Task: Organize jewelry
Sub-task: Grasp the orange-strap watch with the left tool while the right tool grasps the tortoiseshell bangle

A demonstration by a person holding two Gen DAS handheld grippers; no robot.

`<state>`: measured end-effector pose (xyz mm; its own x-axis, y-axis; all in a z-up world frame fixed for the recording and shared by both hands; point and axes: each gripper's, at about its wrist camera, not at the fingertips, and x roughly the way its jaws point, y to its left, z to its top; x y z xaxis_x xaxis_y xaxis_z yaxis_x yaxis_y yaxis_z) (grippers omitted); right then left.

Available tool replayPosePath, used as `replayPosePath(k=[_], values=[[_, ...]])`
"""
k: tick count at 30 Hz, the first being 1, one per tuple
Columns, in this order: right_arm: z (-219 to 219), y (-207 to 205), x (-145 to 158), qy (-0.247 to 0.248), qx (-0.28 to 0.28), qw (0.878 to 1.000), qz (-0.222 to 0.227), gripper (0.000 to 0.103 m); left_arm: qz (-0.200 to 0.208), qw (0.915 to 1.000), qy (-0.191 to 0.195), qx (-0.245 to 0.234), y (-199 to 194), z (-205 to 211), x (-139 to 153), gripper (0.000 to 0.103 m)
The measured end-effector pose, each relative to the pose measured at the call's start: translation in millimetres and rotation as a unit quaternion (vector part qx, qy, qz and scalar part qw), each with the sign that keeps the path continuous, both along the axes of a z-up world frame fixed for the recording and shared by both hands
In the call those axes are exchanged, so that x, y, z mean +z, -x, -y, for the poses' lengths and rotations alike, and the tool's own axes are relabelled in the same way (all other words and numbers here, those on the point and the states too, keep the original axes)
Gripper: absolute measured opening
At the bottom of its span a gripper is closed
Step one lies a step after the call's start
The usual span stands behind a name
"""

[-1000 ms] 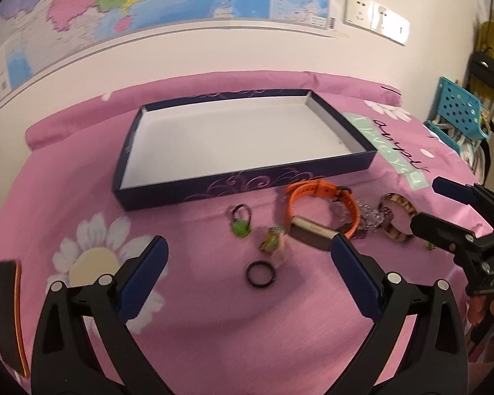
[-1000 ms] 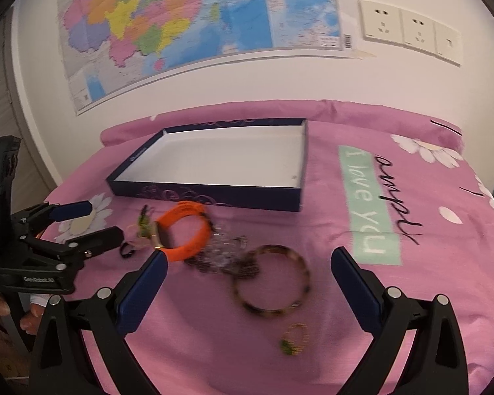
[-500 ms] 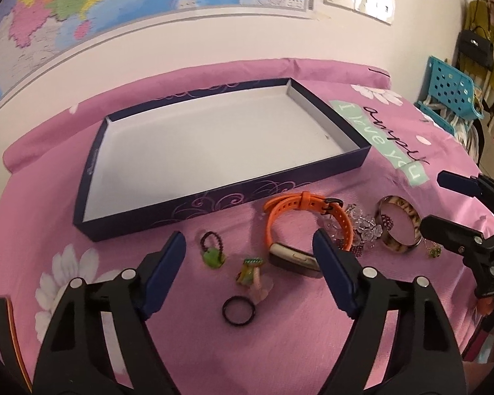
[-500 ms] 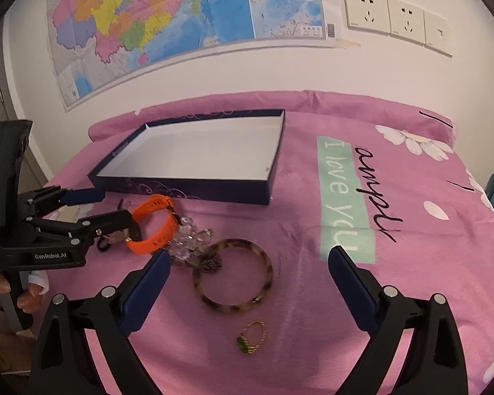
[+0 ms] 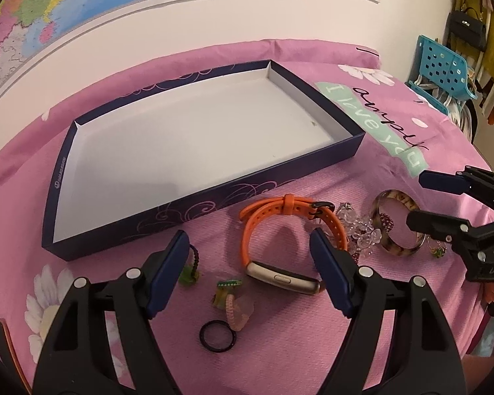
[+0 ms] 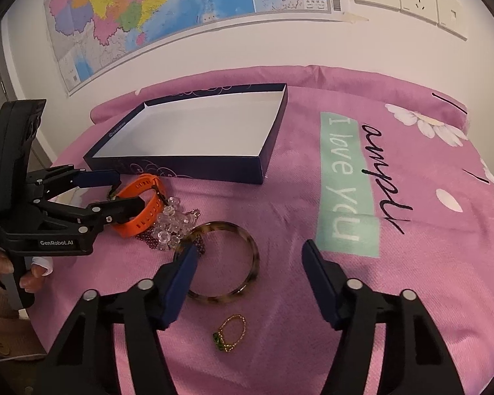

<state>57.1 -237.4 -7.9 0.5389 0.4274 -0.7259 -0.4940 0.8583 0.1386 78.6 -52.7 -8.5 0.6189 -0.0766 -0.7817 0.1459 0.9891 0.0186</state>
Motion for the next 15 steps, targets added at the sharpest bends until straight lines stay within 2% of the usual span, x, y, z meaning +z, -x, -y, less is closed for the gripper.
replayPosePath(k=[2,7,9,15], values=[[-1,-1,-1,0.001,0.003,1.000,-0.003,0.052,-0.002,1.0000,0.000,-0.002,-1,1,-1,0.074],[-6,-4,-6,0.013,0.015,1.000,-0.012,0.041,-0.011,0.9999,0.006,-0.008,-2,-1,-5,0.068],[-8,-6,-8,0.022,0.018,0.999,-0.015,0.040,-0.013,0.9998,0.009,-0.011,-2,-1,-6,0.061],[-17,-6,-9,0.054,0.026,0.998,-0.004,0.034,-0.016,0.9997,0.004,-0.017,-3,1,-7,0.057]])
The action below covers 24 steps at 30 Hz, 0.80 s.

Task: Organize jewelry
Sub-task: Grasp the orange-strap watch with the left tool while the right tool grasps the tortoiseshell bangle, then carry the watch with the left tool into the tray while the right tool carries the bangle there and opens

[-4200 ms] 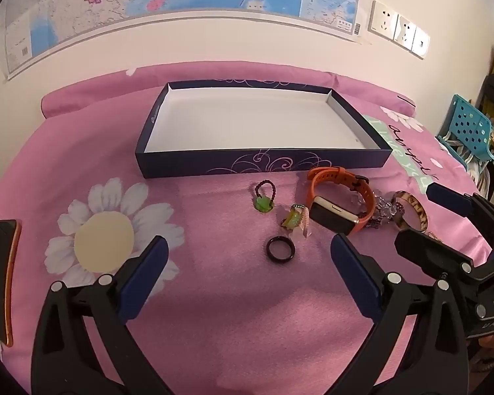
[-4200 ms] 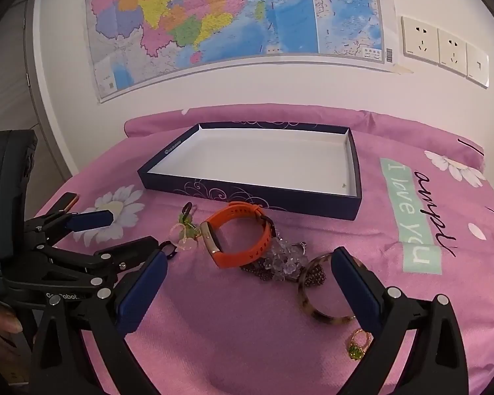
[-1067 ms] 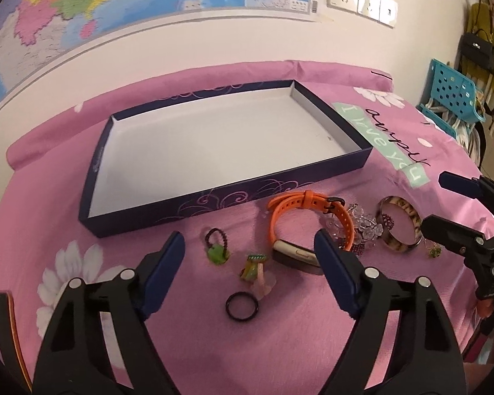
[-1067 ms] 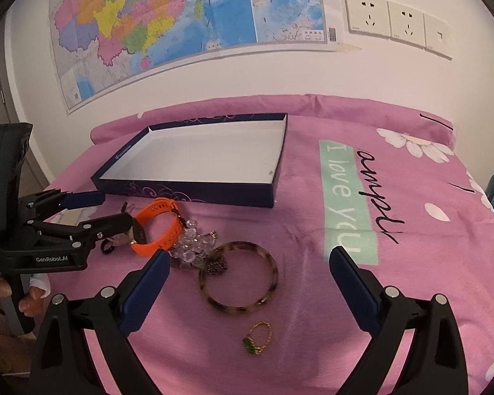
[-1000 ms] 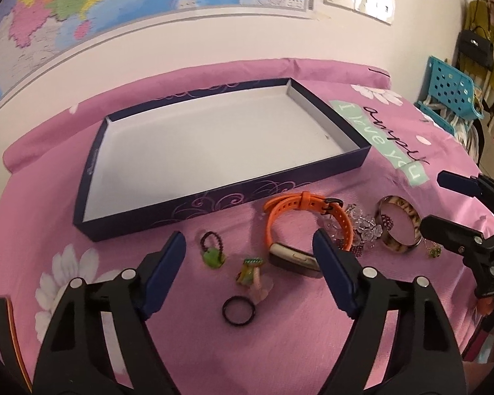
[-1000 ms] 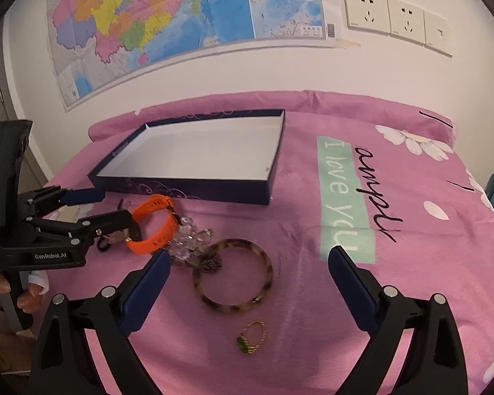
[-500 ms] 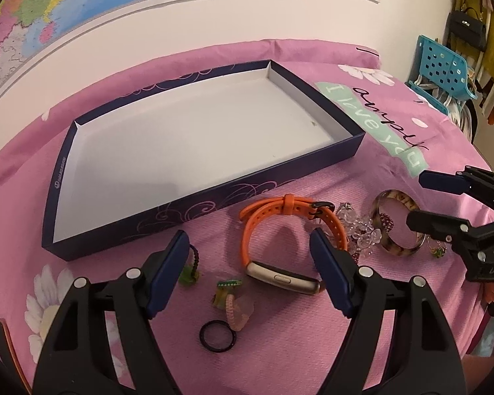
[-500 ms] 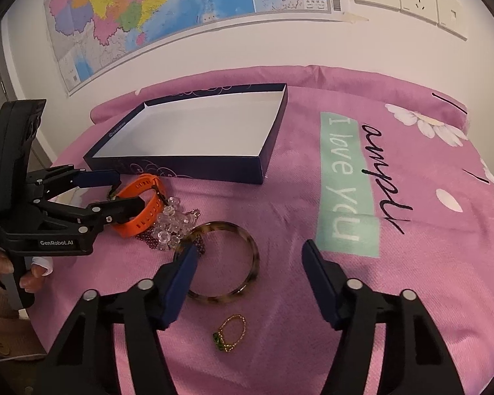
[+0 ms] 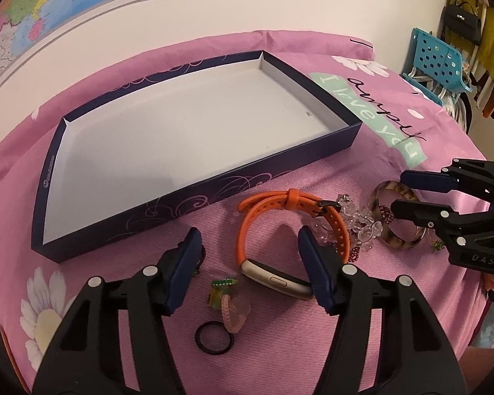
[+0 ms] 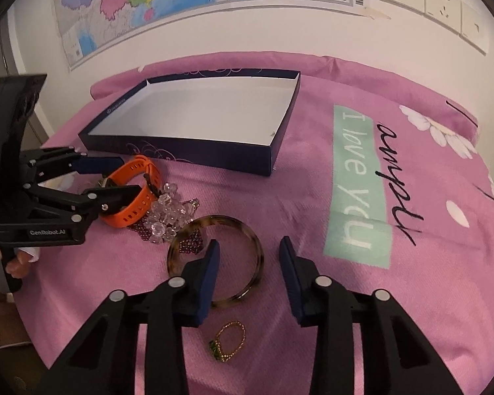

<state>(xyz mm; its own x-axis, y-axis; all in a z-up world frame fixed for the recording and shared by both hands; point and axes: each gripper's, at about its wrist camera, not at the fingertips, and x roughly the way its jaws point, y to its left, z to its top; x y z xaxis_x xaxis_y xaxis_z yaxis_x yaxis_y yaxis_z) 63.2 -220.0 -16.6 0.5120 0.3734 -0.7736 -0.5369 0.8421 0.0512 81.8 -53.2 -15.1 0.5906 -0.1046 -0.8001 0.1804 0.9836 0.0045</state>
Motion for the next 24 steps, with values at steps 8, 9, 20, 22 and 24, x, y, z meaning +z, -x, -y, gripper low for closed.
replayPosePath(k=[8,9,20,22,24], values=[[2,-3,1,0.004,0.003,1.000,0.001,0.005,-0.006,1.0000,-0.001,-0.004,-1,1,0,0.031],[2,-3,1,0.003,0.003,1.000,0.001,0.005,-0.005,1.0000,-0.003,-0.004,-1,1,0,0.028],[23,-5,28,-0.074,-0.008,0.997,0.010,0.006,0.005,0.9992,0.040,-0.001,7,-8,15,0.012],[23,-5,34,-0.084,-0.006,0.996,0.016,0.006,0.009,0.9987,0.050,0.000,9,-12,20,0.011],[23,-6,39,-0.088,-0.005,0.996,0.023,0.005,0.014,0.9982,0.058,0.005,11,-17,26,0.011]])
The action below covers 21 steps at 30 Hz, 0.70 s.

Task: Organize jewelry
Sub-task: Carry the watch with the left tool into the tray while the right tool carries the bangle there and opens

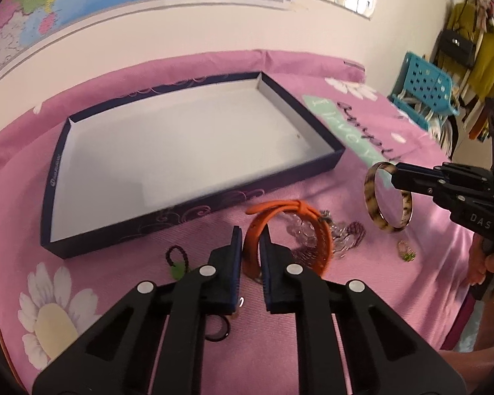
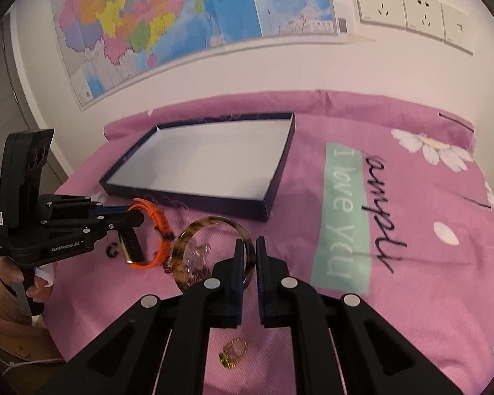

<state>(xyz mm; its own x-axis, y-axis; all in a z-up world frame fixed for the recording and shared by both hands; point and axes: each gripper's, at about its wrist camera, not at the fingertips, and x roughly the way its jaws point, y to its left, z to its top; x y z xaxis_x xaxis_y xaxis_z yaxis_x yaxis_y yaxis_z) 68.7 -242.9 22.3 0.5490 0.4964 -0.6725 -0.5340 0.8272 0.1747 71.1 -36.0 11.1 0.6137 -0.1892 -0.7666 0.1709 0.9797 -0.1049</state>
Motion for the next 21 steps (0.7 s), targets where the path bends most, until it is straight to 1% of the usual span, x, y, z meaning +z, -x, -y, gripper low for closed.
replayPosePath(k=[3,8,11,16,19,21], values=[[-3,-3,7,-0.010,0.006,1.000,0.005,0.006,0.012,0.9998,0.007,0.012,1,-10,11,0.011],[-14,-15,21,-0.018,0.019,1.000,0.015,0.006,0.024,0.9985,0.036,0.034,-3,-33,30,0.011],[-21,-24,30,-0.024,0.027,0.999,0.020,0.006,0.028,0.9971,0.046,0.054,-11,-50,38,0.011],[-41,-56,43,-0.022,0.036,0.999,0.026,0.006,0.024,0.9947,0.059,0.080,-36,-73,42,0.011],[-55,-76,46,-0.014,0.038,0.999,0.027,0.006,0.023,0.9930,0.057,0.101,-54,-87,40,0.011],[-65,-90,45,-0.008,0.041,0.999,0.024,0.006,0.017,0.9916,0.065,0.111,-63,-95,37,0.011]])
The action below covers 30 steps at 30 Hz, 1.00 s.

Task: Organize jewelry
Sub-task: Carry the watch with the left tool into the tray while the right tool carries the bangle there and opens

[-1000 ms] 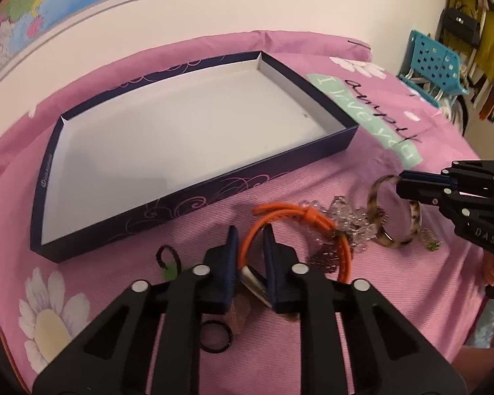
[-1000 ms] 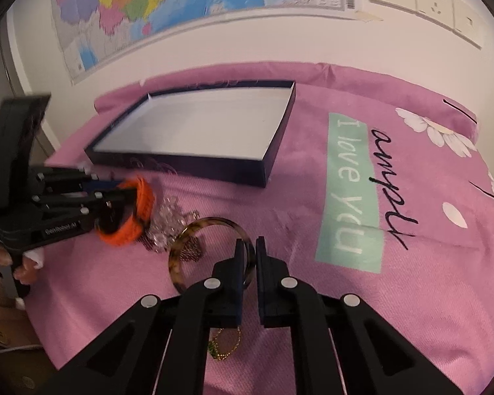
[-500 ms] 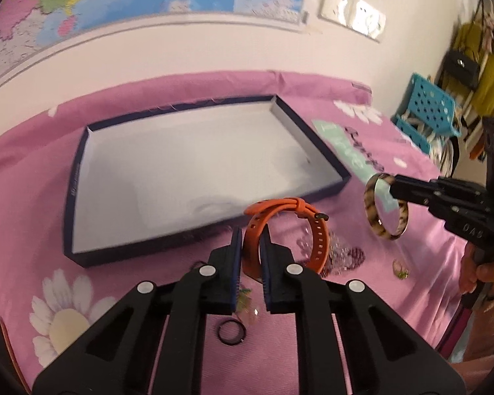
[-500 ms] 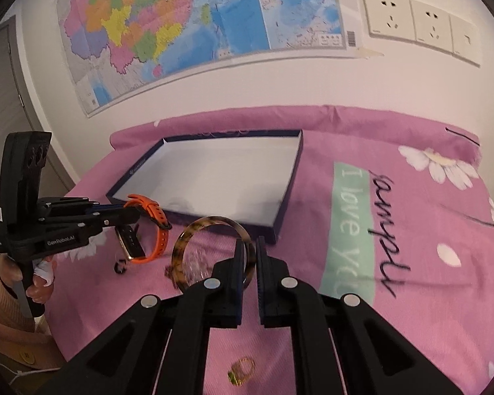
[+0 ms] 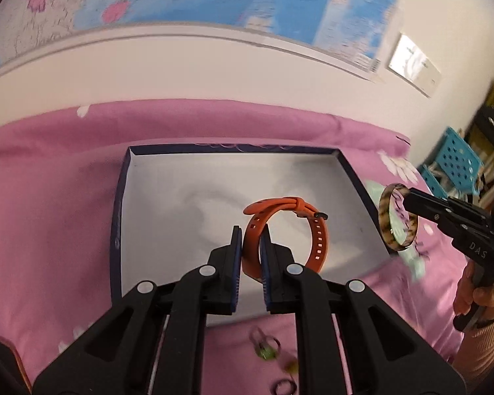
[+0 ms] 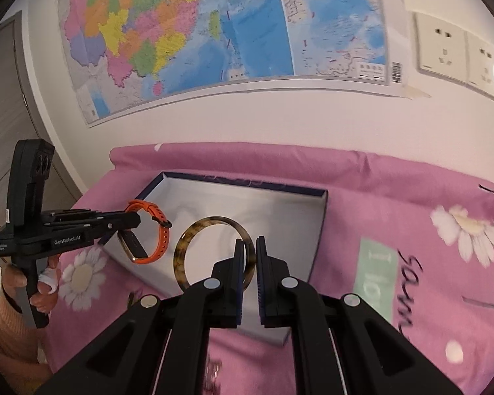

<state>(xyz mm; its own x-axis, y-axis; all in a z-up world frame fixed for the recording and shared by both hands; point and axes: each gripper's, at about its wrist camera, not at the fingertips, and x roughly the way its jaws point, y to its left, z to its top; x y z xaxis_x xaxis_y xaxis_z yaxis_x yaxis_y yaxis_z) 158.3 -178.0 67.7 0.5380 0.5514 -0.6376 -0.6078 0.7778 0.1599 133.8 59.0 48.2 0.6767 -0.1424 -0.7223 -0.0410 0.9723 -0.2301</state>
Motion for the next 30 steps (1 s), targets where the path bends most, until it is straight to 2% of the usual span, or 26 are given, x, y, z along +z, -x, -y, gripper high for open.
replayPosePath(k=[5,13,17,22,27,28,30], values=[[-23,-35,-8,0.015,-0.005,1.000,-0.013,0.006,-0.017,0.9995,0.017,0.022,-29,-16,-9,0.011],[-61,-87,-39,0.061,-0.009,0.997,-0.055,0.006,-0.041,0.9981,0.019,0.042,-64,-26,-22,0.011],[-75,-102,-50,0.085,-0.012,0.994,-0.064,0.006,-0.063,0.9966,0.022,0.048,-79,-27,-33,0.012],[-88,-111,-49,0.103,-0.013,0.993,-0.063,0.006,-0.080,0.9948,0.018,0.060,-94,-24,-38,0.011],[-92,-118,-52,0.107,-0.026,0.992,-0.065,0.007,-0.094,0.9927,0.023,0.072,-104,-26,-44,0.010],[-90,-117,-50,0.102,-0.027,0.992,-0.064,0.010,-0.097,0.9923,0.024,0.073,-104,-26,-46,0.014],[-84,-107,-42,0.086,-0.026,0.995,-0.052,0.020,-0.090,0.9928,0.021,0.076,-98,-30,-45,0.039]])
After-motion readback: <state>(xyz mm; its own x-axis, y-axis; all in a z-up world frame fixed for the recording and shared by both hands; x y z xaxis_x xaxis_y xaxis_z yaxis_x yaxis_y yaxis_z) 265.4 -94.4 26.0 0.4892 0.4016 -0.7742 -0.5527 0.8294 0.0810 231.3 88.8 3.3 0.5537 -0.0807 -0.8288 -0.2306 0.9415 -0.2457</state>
